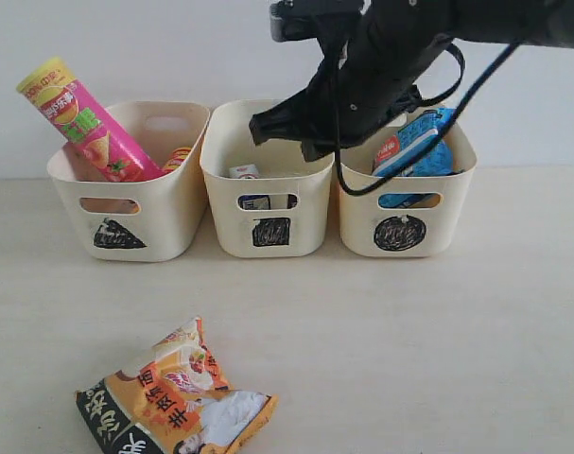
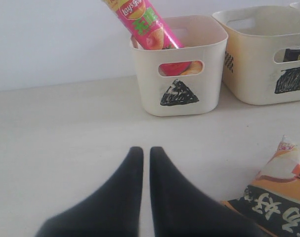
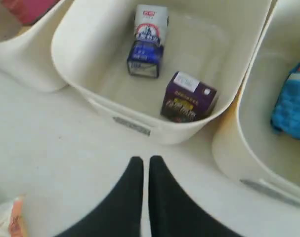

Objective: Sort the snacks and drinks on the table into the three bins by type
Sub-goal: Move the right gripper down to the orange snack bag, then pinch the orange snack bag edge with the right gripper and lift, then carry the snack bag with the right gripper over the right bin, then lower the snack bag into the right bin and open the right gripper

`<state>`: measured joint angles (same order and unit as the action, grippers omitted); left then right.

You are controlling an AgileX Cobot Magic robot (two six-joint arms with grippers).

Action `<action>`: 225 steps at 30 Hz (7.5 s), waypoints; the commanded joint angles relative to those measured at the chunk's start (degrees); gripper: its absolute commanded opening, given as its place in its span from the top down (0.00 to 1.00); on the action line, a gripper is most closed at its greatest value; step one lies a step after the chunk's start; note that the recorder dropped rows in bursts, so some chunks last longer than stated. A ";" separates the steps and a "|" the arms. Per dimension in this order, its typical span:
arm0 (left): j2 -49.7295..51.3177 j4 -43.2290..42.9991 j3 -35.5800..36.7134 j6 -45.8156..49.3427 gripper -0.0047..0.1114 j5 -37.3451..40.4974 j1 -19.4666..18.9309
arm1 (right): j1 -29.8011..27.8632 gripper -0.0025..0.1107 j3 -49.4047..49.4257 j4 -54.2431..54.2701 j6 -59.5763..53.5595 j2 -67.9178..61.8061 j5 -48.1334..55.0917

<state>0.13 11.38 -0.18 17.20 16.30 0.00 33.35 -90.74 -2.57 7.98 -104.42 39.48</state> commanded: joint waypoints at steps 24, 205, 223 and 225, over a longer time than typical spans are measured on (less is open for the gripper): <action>-0.13 -0.10 0.18 0.29 0.92 -0.17 0.00 | -0.16 0.98 22.84 39.34 -31.50 7.64 15.31; -0.13 -0.10 0.18 0.29 0.92 -0.17 0.00 | -35.06 0.98 -0.81 102.52 -58.94 -10.58 -0.03; -0.13 -0.10 0.18 0.29 0.92 -0.17 0.00 | -35.06 0.36 -0.81 102.52 -59.49 -11.92 3.02; -0.13 -0.10 0.18 0.29 0.92 -0.17 0.00 | -35.27 0.36 -0.81 101.73 -59.49 -11.40 1.81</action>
<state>0.13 11.38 -0.18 17.20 16.30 0.00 -1.54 -91.15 99.44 -51.08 -116.99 41.65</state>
